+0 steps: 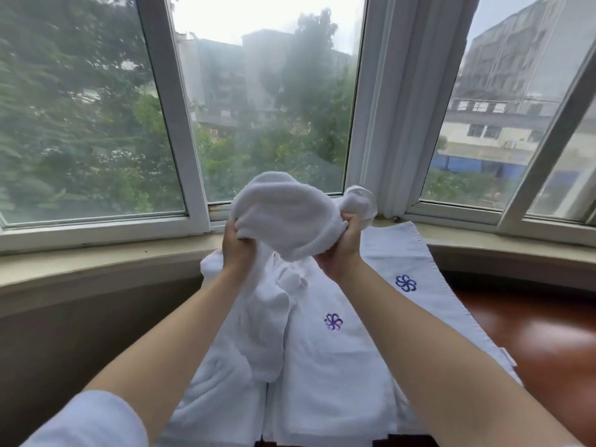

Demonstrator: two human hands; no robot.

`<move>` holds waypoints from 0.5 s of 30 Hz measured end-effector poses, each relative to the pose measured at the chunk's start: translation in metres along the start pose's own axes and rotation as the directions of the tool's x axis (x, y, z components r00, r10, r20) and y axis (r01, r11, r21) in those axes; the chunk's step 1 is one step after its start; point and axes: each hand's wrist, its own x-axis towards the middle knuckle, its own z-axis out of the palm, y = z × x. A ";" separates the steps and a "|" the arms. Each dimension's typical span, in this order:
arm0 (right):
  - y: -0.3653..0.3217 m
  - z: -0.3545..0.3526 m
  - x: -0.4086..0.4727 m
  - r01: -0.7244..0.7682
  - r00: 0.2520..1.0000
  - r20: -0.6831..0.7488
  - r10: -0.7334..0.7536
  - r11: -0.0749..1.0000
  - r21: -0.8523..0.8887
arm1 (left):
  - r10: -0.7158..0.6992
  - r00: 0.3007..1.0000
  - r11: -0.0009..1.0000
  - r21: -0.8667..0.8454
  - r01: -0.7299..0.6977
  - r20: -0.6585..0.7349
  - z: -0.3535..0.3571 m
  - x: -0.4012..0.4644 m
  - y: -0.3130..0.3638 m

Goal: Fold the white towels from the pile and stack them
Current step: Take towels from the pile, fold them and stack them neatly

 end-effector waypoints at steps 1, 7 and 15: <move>-0.009 -0.006 -0.002 0.009 0.999 -0.035 -0.010 0.999 -0.037 | -0.029 1.000 0.999 -0.014 0.029 -0.011 0.012 -0.001 0.011; -0.050 -0.038 -0.020 0.020 1.000 -0.008 -0.021 0.989 -0.149 | 0.126 0.984 0.979 -0.173 -0.103 0.127 0.103 -0.040 0.070; -0.129 -0.105 -0.032 0.180 0.982 0.058 -0.181 0.983 0.027 | 0.142 0.950 0.907 -0.420 -0.012 0.279 0.206 -0.116 0.071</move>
